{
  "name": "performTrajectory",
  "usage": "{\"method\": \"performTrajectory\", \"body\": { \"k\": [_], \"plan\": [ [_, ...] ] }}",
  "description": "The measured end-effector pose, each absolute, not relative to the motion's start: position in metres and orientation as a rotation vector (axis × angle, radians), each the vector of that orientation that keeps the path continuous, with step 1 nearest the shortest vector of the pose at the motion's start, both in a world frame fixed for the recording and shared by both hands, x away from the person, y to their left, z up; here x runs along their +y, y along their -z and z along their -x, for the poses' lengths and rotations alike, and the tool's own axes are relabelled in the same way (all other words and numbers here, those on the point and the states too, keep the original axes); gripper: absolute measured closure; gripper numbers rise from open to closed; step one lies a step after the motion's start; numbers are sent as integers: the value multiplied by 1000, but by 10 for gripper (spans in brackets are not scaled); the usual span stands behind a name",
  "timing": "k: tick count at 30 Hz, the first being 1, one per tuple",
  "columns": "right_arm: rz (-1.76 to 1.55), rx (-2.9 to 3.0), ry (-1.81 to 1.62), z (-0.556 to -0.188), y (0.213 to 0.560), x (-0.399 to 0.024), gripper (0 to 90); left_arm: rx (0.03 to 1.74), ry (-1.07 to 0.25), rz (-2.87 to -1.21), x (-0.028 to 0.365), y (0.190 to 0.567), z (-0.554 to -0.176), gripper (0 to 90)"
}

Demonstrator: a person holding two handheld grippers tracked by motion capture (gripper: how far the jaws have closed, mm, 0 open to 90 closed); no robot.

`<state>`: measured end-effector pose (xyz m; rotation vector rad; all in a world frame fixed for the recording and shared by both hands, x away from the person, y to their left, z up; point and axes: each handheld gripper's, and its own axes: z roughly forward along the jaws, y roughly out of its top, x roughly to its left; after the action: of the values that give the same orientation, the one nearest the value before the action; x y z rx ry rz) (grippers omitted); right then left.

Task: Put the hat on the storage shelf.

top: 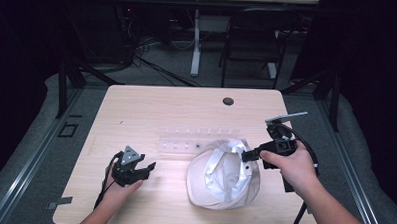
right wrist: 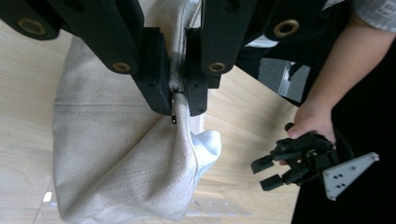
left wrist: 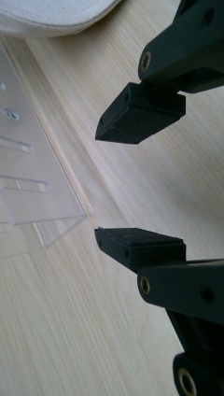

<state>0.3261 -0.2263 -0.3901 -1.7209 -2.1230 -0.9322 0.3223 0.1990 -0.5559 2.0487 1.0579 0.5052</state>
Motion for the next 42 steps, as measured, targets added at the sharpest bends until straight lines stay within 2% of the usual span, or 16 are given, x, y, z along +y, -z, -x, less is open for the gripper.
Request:
{"method": "performTrajectory", "body": {
  "k": [30,42],
  "plan": [
    [1616,-2020,1182,-330,348,-223,821,1036,-502,-2050,195,555,-319,464],
    [1603,-1973,1271,-339,334,-224,821,946,-488,-2059,178,545,-307,469]
  ]
}}
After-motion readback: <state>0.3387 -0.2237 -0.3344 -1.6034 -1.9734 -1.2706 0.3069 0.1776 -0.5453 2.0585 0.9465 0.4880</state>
